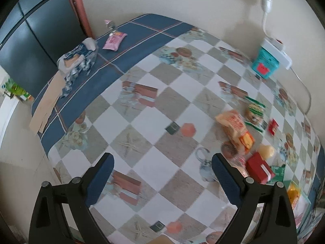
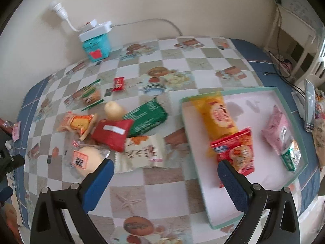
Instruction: Organize snacks
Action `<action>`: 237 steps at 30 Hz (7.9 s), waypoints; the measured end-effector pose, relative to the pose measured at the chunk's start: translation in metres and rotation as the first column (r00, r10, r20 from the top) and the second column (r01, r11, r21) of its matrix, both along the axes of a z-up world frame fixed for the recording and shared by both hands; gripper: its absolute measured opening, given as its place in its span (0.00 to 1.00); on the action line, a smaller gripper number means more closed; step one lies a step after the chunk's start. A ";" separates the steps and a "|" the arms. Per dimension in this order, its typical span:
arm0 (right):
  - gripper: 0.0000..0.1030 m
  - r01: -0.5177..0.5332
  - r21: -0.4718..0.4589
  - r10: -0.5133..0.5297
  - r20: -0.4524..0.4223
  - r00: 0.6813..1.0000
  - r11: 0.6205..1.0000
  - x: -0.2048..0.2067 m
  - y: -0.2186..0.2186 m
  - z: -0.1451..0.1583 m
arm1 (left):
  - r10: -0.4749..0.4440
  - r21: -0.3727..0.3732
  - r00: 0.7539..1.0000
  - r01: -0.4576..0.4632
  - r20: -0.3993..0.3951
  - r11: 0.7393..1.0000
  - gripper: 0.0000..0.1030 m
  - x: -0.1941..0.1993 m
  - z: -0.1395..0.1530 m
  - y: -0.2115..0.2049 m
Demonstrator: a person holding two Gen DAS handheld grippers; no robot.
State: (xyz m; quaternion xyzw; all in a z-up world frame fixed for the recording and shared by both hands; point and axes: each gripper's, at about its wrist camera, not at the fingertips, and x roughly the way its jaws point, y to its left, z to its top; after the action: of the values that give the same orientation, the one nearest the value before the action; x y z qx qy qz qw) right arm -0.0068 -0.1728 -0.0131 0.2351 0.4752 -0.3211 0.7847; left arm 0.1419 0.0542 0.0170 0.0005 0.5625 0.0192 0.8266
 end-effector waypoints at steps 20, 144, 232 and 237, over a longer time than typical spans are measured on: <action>1.00 -0.045 0.054 0.046 -0.025 0.999 0.998 0.040 0.018 -0.028 | 0.013 -0.031 0.993 -0.017 -0.115 0.999 0.94 0.028 -0.043 0.017; 0.69 -0.170 0.009 0.170 -0.107 0.980 0.985 0.040 0.017 -0.082 | -0.204 -0.211 0.927 0.142 -0.314 0.967 0.56 0.023 -0.096 -0.072; 0.56 0.285 0.080 -0.293 0.121 0.948 0.955 -0.132 -0.157 -0.007 | -0.391 -0.120 0.895 0.374 -0.213 0.920 0.84 -0.078 -0.058 -0.206; 0.56 0.281 0.084 -0.290 0.121 0.949 0.956 -0.132 -0.158 -0.009 | -0.321 -0.126 0.908 0.297 -0.269 0.946 0.85 -0.077 -0.074 -0.194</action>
State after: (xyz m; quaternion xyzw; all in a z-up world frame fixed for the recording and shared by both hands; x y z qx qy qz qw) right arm -0.1387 -0.3311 -0.0217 0.3476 0.3935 -0.3992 0.7516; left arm 0.0653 -0.1397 -0.0574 0.0583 0.6691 -0.1354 0.7284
